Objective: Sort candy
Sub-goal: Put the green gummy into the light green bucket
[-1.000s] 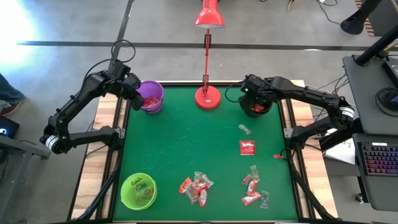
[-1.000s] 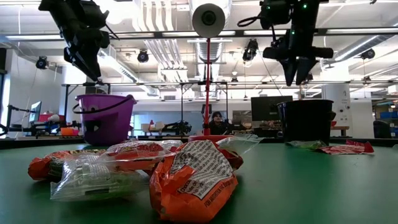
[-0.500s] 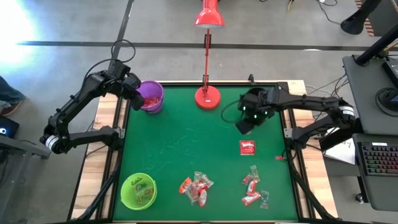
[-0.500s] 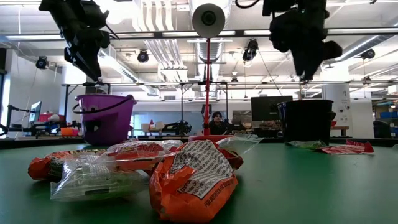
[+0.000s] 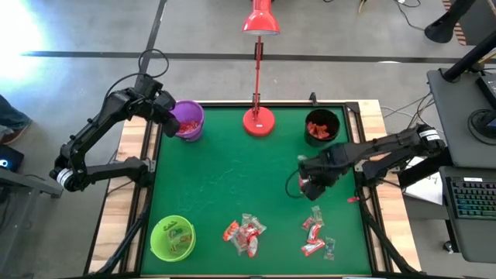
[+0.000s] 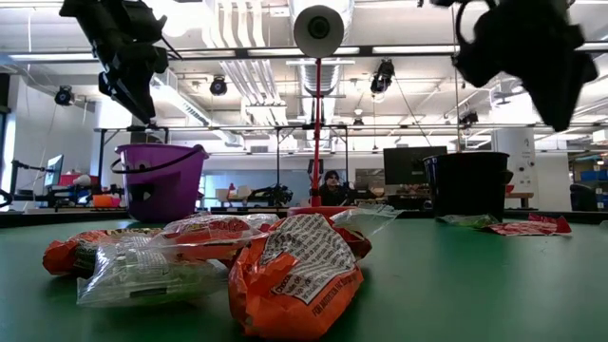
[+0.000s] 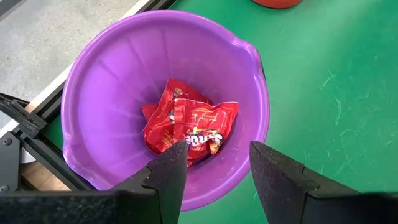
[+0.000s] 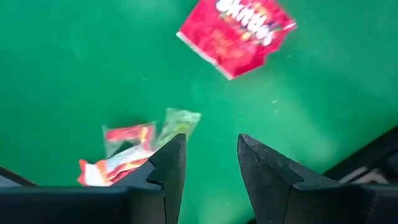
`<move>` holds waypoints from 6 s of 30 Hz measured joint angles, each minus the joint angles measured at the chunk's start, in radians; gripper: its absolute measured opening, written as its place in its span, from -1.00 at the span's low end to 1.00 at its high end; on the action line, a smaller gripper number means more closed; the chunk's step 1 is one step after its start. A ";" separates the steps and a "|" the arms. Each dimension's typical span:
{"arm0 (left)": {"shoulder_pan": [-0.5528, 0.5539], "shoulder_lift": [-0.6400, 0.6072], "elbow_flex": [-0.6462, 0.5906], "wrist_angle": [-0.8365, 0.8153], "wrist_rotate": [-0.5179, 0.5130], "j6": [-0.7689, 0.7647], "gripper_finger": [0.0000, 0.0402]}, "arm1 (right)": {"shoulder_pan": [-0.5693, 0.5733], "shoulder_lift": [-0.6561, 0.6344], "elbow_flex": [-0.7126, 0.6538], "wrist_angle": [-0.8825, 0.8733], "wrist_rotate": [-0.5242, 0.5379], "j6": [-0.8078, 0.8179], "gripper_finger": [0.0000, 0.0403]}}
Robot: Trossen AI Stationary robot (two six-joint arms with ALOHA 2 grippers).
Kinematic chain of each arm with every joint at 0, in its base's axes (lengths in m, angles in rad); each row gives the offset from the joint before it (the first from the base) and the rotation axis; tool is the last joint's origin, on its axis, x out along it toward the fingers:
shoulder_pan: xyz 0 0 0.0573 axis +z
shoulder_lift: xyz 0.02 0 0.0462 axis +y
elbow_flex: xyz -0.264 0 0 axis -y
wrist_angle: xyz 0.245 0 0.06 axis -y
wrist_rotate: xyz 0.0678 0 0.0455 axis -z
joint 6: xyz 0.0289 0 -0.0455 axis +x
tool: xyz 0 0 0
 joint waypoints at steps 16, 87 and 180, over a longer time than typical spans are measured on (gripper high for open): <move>-0.001 0.000 0.000 -0.041 0.162 0.026 -0.21 | 0.166 0.015 -0.001 0.549 0.121 0.085 -0.32; -0.014 0.011 -0.001 -0.042 0.182 0.023 0.04 | 0.096 0.602 0.228 0.899 -0.096 -0.168 -0.32; -0.270 0.109 -0.001 0.455 0.774 -0.334 0.04 | -0.228 0.610 0.892 0.711 0.245 -0.585 -0.96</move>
